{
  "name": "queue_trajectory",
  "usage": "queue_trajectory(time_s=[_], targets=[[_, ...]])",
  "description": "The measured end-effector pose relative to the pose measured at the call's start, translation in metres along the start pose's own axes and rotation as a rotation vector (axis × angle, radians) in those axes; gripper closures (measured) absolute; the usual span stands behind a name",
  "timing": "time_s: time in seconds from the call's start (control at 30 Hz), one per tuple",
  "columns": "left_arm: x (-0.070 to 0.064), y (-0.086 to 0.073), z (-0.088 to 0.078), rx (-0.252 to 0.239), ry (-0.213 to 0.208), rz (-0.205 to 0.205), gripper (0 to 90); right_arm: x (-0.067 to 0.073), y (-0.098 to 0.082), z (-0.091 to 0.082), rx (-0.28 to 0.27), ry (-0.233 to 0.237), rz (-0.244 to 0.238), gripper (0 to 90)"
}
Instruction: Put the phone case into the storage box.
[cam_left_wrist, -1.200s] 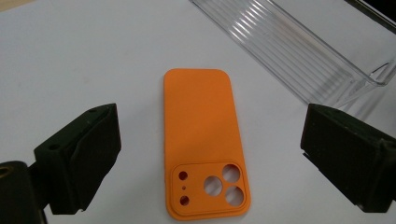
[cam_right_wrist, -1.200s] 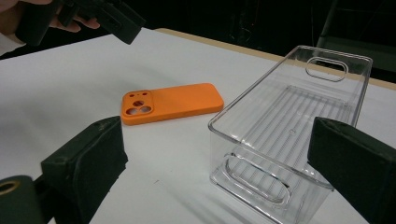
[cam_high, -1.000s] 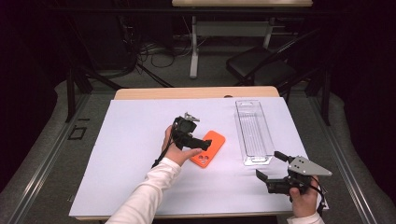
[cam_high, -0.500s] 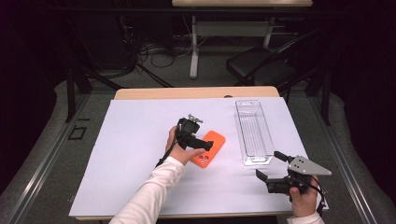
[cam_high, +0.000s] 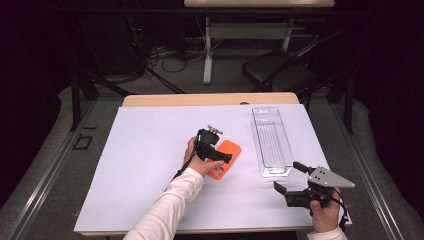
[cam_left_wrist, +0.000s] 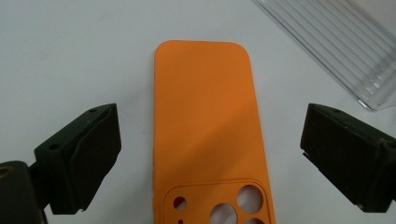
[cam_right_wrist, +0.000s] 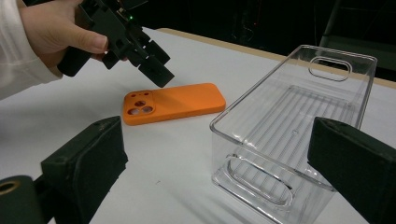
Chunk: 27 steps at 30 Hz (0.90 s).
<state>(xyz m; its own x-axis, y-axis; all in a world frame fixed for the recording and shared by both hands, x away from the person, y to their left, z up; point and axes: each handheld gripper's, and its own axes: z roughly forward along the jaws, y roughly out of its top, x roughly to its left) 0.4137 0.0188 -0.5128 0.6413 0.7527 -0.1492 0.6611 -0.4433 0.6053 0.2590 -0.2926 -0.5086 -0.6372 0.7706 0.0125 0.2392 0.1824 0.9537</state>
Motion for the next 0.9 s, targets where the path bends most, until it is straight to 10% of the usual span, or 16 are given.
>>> queue_trajectory(time_s=[0.9], targets=[[-0.009, -0.011, 0.035, 0.052, 0.04, 0.039, 7.3, 0.0, 0.0, 0.0, 0.003, 0.003, 0.001, 3.9]])
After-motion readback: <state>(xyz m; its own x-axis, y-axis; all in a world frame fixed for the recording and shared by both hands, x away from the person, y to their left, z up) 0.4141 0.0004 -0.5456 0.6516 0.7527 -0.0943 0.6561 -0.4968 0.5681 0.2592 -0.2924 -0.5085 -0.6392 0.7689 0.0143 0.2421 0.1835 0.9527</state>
